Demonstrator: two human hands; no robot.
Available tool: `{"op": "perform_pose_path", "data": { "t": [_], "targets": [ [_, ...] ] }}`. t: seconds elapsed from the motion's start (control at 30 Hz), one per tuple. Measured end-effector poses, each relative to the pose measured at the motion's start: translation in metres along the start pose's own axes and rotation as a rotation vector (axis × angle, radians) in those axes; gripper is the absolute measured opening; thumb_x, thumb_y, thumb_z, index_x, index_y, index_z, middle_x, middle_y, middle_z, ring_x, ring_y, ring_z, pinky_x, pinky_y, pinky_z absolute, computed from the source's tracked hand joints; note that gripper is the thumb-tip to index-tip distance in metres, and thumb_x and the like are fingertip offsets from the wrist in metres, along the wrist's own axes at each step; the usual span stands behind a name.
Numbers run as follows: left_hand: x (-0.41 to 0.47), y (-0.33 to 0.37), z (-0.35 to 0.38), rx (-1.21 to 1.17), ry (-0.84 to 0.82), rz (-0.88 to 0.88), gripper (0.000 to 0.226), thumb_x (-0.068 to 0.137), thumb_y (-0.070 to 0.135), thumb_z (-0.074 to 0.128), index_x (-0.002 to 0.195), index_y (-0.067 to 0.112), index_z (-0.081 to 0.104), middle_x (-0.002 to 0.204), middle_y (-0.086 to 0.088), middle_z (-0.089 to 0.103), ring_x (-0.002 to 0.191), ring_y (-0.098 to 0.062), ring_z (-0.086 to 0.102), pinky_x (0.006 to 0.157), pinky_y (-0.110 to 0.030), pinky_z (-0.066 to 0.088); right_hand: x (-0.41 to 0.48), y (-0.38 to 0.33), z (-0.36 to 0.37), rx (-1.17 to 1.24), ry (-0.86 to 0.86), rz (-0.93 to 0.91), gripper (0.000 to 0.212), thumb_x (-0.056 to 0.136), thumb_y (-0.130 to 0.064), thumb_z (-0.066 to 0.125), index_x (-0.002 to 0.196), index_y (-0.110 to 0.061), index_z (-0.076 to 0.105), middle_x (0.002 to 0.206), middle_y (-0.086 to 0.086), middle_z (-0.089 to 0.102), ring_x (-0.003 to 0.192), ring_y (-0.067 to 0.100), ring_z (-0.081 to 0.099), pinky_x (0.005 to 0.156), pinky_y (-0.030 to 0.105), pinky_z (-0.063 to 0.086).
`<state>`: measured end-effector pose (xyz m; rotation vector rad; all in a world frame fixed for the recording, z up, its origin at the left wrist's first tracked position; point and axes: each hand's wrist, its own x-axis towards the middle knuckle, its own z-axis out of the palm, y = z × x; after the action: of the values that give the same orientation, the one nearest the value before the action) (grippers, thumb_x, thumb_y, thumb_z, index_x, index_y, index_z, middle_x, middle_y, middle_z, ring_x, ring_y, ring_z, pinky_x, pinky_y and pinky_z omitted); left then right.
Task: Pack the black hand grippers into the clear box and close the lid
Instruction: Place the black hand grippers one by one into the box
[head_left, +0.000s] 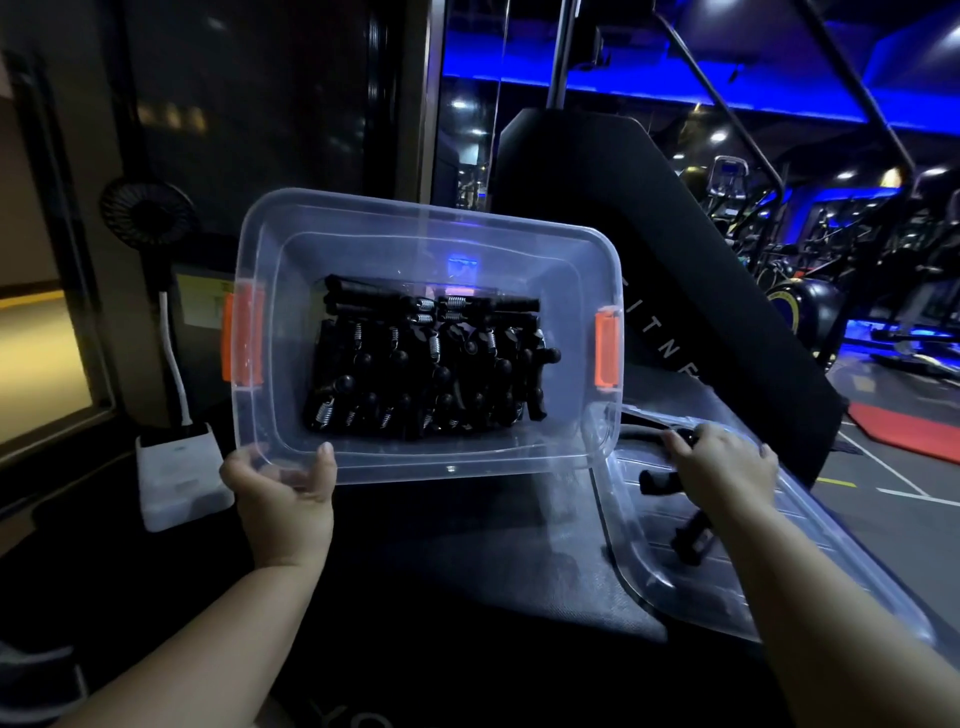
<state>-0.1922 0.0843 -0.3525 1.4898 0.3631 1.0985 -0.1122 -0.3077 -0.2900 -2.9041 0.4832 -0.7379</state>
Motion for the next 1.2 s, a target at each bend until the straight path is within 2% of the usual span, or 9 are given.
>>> {"op": "perform_pose_path", "data": {
  "t": [0.13, 0.2, 0.27, 0.37, 0.7, 0.83, 0.97, 1.1, 1.2],
  "targets": [
    [-0.001, 0.003, -0.002, -0.014, -0.010, -0.010, 0.064, 0.083, 0.020, 0.069, 0.127, -0.003, 0.030, 0.076, -0.005, 0.055, 0.074, -0.022, 0.053, 0.073, -0.034, 0.040, -0.009, -0.005, -0.008, 0.196, 0.104, -0.022, 0.040, 0.099, -0.047, 0.033, 0.094, -0.012, 0.050, 0.103, 0.019, 0.067, 0.107, 0.033, 0.057, 0.107, 0.044, 0.021],
    [-0.002, 0.004, -0.002, -0.020, -0.016, -0.013, 0.063, 0.083, 0.020, 0.069, 0.127, -0.003, 0.029, 0.080, -0.011, 0.056, 0.073, -0.022, 0.053, 0.072, -0.033, 0.040, -0.017, -0.006, -0.007, 0.322, 0.110, -0.019, 0.038, 0.099, -0.046, 0.034, 0.092, -0.011, 0.047, 0.101, 0.022, 0.065, 0.101, 0.038, 0.056, 0.094, 0.044, 0.033],
    [-0.002, 0.005, -0.002, -0.021, -0.019, -0.013, 0.063, 0.083, 0.020, 0.069, 0.126, -0.003, 0.029, 0.079, -0.009, 0.055, 0.071, -0.022, 0.052, 0.070, -0.032, 0.039, -0.025, -0.009, -0.004, 0.470, 0.082, 0.008, 0.039, 0.099, -0.045, 0.036, 0.097, -0.008, 0.048, 0.102, 0.025, 0.062, 0.097, 0.040, 0.055, 0.074, 0.040, 0.035],
    [-0.001, 0.003, -0.002, -0.018, -0.020, -0.012, 0.063, 0.083, 0.020, 0.069, 0.126, -0.003, 0.029, 0.075, -0.005, 0.053, 0.071, -0.022, 0.052, 0.070, -0.033, 0.040, -0.034, -0.011, 0.002, 0.566, 0.036, 0.023, 0.040, 0.099, -0.043, 0.038, 0.105, -0.005, 0.050, 0.103, 0.025, 0.062, 0.099, 0.041, 0.055, 0.072, 0.040, 0.036],
    [0.000, 0.000, -0.001, 0.000, 0.000, 0.016, 0.063, 0.083, 0.020, 0.070, 0.125, -0.005, 0.031, 0.067, 0.007, 0.048, 0.060, -0.013, 0.048, 0.067, -0.032, 0.037, -0.050, -0.020, -0.008, 0.714, -0.064, -0.085, 0.029, 0.087, -0.049, 0.061, 0.091, -0.022, 0.050, 0.082, -0.001, 0.067, 0.079, 0.026, 0.061, 0.069, 0.042, 0.051],
    [0.000, -0.001, -0.001, -0.011, -0.008, 0.018, 0.063, 0.082, 0.021, 0.070, 0.125, -0.005, 0.030, 0.068, 0.006, 0.049, 0.064, -0.018, 0.050, 0.068, -0.033, 0.039, -0.052, -0.023, -0.014, 0.666, -0.116, -0.177, 0.027, 0.078, -0.055, 0.067, 0.079, -0.039, 0.046, 0.071, -0.014, 0.056, 0.068, 0.016, 0.056, 0.056, 0.028, 0.039],
    [0.000, -0.001, -0.001, -0.013, -0.004, 0.013, 0.063, 0.082, 0.020, 0.070, 0.124, -0.005, 0.030, 0.068, 0.007, 0.049, 0.063, -0.016, 0.049, 0.069, -0.033, 0.038, -0.049, -0.026, -0.022, 0.569, -0.277, -0.265, 0.028, 0.075, -0.056, 0.070, 0.080, -0.043, 0.046, 0.060, -0.008, 0.057, 0.054, 0.012, 0.054, 0.048, 0.025, 0.042],
    [-0.001, 0.002, -0.001, -0.016, -0.008, 0.015, 0.062, 0.083, 0.019, 0.070, 0.124, -0.005, 0.031, 0.067, 0.007, 0.049, 0.063, -0.018, 0.049, 0.069, -0.033, 0.038, -0.044, -0.028, -0.030, 0.493, -0.372, -0.269, 0.038, 0.068, -0.044, 0.081, 0.084, -0.037, 0.047, 0.079, -0.008, 0.061, 0.072, 0.017, 0.059, 0.065, 0.031, 0.049],
    [-0.002, 0.005, -0.001, -0.013, -0.005, 0.011, 0.062, 0.083, 0.018, 0.070, 0.125, -0.005, 0.031, 0.069, 0.009, 0.047, 0.060, -0.008, 0.047, 0.067, -0.032, 0.039, -0.043, -0.029, -0.037, 0.464, -0.409, -0.298, 0.041, 0.061, -0.033, 0.087, 0.083, -0.033, 0.052, 0.085, -0.005, 0.063, 0.080, 0.019, 0.061, 0.076, 0.036, 0.049]
  ]
}}
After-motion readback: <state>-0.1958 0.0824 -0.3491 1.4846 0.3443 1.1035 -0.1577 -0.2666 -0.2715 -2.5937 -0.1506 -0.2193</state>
